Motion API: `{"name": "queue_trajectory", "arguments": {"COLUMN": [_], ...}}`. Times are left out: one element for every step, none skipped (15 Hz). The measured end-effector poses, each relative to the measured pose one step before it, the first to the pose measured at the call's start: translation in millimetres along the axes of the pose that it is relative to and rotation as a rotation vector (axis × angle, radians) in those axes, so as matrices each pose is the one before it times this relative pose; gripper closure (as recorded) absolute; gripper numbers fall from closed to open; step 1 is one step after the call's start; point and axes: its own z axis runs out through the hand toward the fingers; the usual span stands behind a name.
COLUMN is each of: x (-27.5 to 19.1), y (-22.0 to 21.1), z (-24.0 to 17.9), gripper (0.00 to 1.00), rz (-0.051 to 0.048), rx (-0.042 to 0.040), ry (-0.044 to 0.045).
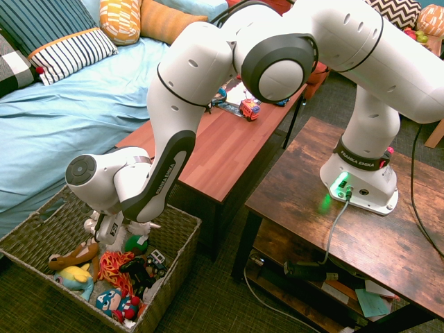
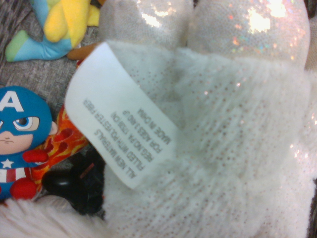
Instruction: Put the stuffed toy in the basket
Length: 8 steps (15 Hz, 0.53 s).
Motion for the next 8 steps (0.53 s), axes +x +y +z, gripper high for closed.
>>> {"name": "queue_trajectory", "arguments": {"x": [1.06, 1.12, 0.34, -0.48, -0.66, 0.25, 1.0, 1.17], "y": [0.5, 0.47, 0.13, -0.32, -0.54, -0.2, 0.34, 0.39], "z": [0.31, 0.23, 0.04, -0.33, -0.62, -0.42, 0.02, 0.0], "gripper": [0.0, 0.0, 0.0, 0.0, 0.0, 0.0, 0.0, 0.0], "rz": [0.00106, 0.00192, 0.00155, 0.00037, -0.0002, 0.00096, 0.00193, 0.00242], "rx": [-0.00139, -0.00112, -0.00029, 0.00066, 0.00101, 0.00067, -0.0004, -0.00042], "ry": [0.00234, 0.00165, 0.00002, -0.00054, -0.00017, 0.0002, 0.00073, 0.00072]}}
